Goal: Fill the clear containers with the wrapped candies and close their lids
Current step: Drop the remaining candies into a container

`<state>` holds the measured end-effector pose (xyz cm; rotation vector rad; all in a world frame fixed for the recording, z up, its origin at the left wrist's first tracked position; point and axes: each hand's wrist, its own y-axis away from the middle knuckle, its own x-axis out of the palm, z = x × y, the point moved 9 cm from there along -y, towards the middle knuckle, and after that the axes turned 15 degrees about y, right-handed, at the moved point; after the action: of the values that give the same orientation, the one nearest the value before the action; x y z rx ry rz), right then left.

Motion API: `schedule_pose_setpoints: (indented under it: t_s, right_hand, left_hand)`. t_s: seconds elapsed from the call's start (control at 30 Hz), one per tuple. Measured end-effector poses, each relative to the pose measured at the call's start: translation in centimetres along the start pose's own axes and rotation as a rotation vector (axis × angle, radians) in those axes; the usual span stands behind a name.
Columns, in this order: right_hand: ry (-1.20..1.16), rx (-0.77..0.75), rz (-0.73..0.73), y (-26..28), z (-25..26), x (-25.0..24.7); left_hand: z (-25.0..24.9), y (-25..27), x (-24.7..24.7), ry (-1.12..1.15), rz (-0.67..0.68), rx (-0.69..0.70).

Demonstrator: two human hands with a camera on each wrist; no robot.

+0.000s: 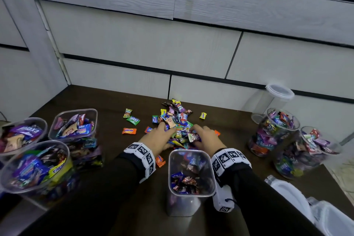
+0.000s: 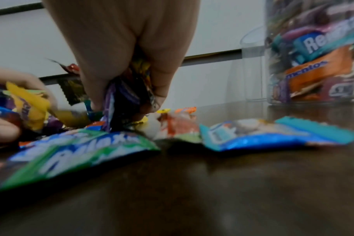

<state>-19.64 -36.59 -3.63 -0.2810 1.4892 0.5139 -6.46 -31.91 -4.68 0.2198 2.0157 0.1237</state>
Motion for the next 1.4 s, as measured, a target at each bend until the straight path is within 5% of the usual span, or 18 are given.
schedule_pose_setpoints:
  t_s: [0.47,0.9,1.17,1.4]
  right_hand:
    - [-0.088,0.078,-0.009,3.6,-2.6,-2.4]
    - [-0.218,0.08,-0.193,7.1,-2.0,-8.4]
    - [-0.224,0.066,-0.255,8.7,-1.0,-10.2]
    - [-0.207,0.028,-0.337,10.0,-1.1,-11.2]
  left_hand:
    - [2.8,2.8,-2.5,0.311,-0.192,-0.16]
    - [-3.0,9.0,-13.2,0.646,-0.585,0.139]
    - [-10.7,12.7,-11.4,0.808,-0.469,0.36]
    - [-12.2,12.6,-6.9,0.592,-0.404,0.389]
